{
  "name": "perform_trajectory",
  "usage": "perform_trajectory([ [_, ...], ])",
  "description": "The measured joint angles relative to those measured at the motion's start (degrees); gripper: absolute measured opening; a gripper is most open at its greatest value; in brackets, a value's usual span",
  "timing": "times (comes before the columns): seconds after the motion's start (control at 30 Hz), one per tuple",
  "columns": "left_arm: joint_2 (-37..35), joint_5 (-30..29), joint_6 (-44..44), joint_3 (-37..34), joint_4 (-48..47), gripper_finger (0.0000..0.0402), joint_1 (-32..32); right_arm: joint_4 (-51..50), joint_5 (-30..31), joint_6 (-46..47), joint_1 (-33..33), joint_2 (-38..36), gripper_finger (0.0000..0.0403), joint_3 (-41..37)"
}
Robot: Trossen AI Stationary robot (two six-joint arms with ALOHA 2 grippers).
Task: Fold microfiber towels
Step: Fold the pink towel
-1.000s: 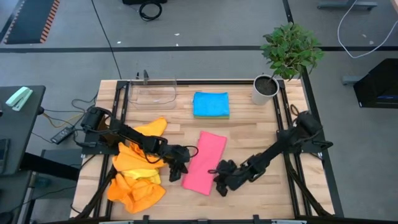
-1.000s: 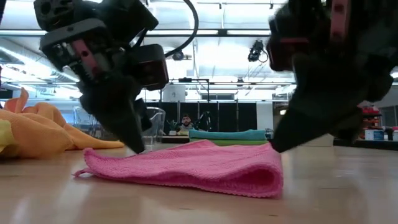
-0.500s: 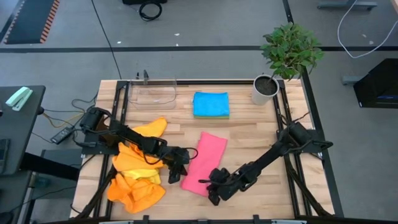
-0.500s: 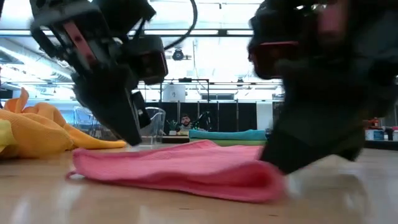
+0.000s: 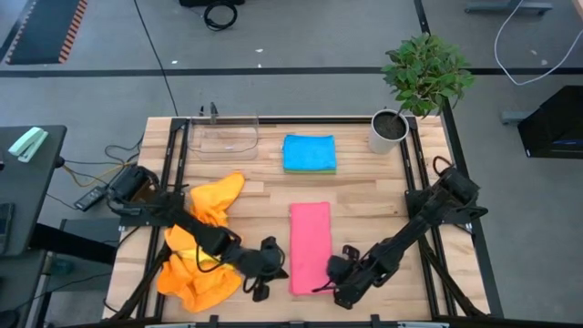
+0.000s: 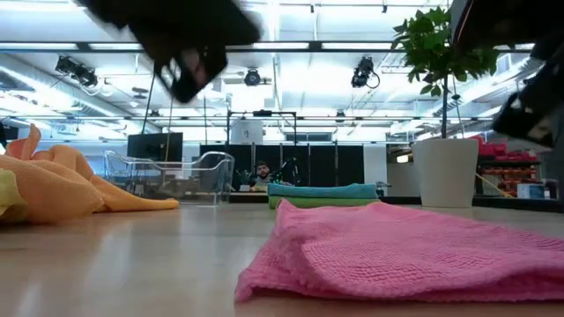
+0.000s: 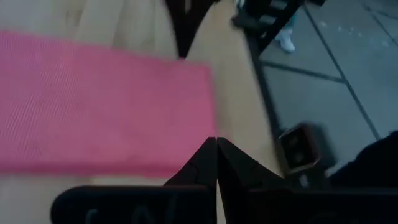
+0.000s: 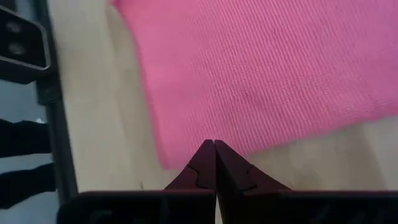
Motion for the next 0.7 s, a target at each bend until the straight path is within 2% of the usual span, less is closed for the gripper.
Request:
perform_trajectory([
  [0.17,0.0,-4.3,0.2,3.9,-0.7,0.0005,-1.5,-1.6,0.3,-1.5,1.6,-3.2,0.0002,0.0],
  [0.33,0.0,-6.8,1.2,4.8,-0.8,0.0019,-1.5,-2.5,1.1,-1.4,3.2,-6.5,0.0002,0.1],
  [0.5,1.0,-6.8,10.1,5.2,0.7,0.0025,-1.4,-2.4,5.6,0.1,5.1,-10.5,0.0002,0.1],
  [0.6,3.9,-4.5,16.7,7.6,0.3,0.0034,-1.3,-2.4,8.8,1.4,5.8,-11.7,0.0002,0.2],
  [0.7,8.3,1.8,22.5,11.4,-2.6,0.0053,-1.0,-2.6,11.1,3.4,6.1,-11.6,0.0002,0.2],
])
